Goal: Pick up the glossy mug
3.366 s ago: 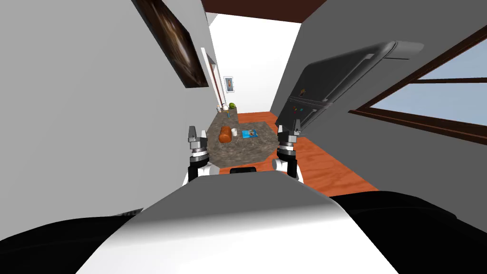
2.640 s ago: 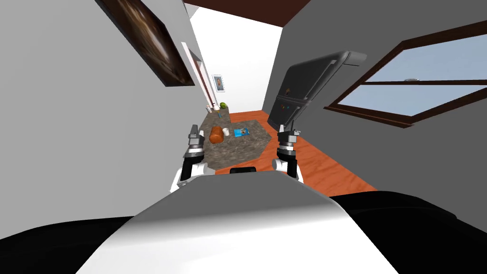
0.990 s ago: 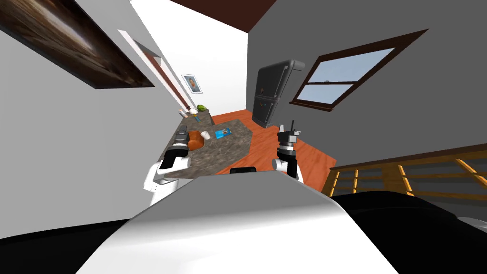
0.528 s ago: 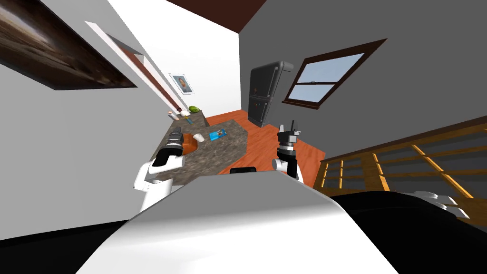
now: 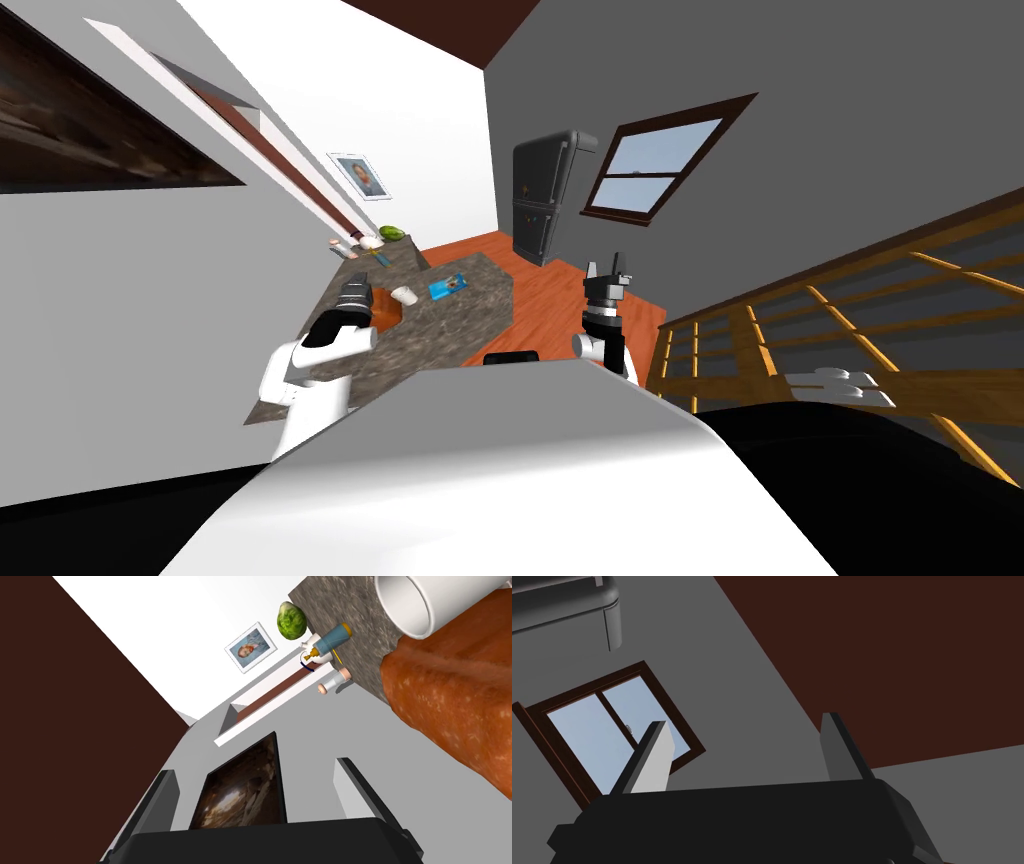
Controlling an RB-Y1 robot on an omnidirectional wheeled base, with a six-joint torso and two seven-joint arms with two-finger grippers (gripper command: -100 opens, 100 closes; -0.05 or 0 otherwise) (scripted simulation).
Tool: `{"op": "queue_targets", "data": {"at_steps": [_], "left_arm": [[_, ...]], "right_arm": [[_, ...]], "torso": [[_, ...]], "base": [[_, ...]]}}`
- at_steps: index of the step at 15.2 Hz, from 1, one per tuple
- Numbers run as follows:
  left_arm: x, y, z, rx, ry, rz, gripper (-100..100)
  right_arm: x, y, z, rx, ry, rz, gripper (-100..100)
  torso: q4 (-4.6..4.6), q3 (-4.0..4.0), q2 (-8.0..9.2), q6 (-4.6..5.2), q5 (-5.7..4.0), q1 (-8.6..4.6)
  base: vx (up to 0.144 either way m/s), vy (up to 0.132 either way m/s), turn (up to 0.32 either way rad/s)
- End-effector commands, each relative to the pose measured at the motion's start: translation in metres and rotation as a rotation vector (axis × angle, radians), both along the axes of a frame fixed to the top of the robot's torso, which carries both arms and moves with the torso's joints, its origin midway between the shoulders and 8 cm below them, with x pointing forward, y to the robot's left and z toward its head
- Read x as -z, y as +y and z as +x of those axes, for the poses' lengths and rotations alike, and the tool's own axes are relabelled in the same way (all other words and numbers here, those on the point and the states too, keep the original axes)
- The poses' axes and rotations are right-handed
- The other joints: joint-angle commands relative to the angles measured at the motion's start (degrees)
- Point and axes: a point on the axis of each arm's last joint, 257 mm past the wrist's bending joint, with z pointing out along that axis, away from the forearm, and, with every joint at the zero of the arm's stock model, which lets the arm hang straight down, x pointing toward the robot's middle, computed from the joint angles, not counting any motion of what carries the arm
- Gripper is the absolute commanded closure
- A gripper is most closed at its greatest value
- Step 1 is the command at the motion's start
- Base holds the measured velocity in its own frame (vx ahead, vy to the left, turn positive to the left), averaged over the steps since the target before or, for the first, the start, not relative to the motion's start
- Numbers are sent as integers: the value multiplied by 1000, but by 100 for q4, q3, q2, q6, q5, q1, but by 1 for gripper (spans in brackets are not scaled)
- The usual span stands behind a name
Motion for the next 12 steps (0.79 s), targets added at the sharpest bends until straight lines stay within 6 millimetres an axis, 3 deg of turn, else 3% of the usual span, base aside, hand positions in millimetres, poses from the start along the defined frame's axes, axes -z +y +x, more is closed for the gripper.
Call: {"op": "queue_targets", "data": {"at_steps": [1, 2, 5, 6, 9, 10, 12], "left_arm": [[5, 7, -3, -21, 24, -15, -100], [3, 30, -11, -68, 36, -26, -100], [14, 34, -15, -89, 70, -47, -100], [13, 57, -24, -138, 82, -65, -100], [23, 61, -29, -159, 116, -86, -100], [25, 83, -40, -211, 130, -111, -100], [34, 85, -45, -230, 161, -131, -100]], "right_arm": [[0, 0, 0, 0, 0, 0, 0], [0, 0, 0, 0, 0, 0, 0], [0, 0, 0, 0, 0, 0, 0], [0, 0, 0, 0, 0, 0, 0], [0, 0, 0, 0, 0, 0, 0], [0, 0, 0, 0, 0, 0, 0], [0, 0, 0, 0, 0, 0, 0]], "torso": [[0, 0, 0, 0, 0, 0], [0, 0, 1, -1, 1, 3], [0, -1, -1, 0, 0, 2], [0, 0, 0, -2, 1, 5], [-1, -2, -3, 2, 1, 5], [0, 0, -1, -1, 2, 7], [0, -1, -2, 4, 1, 5]], "base": [[7, -14, -6], [10, -28, -214], [10, -20, -126], [15, -23, -176], [14, -14, -130], [14, -16, -211], [16, -12, -180]]}}
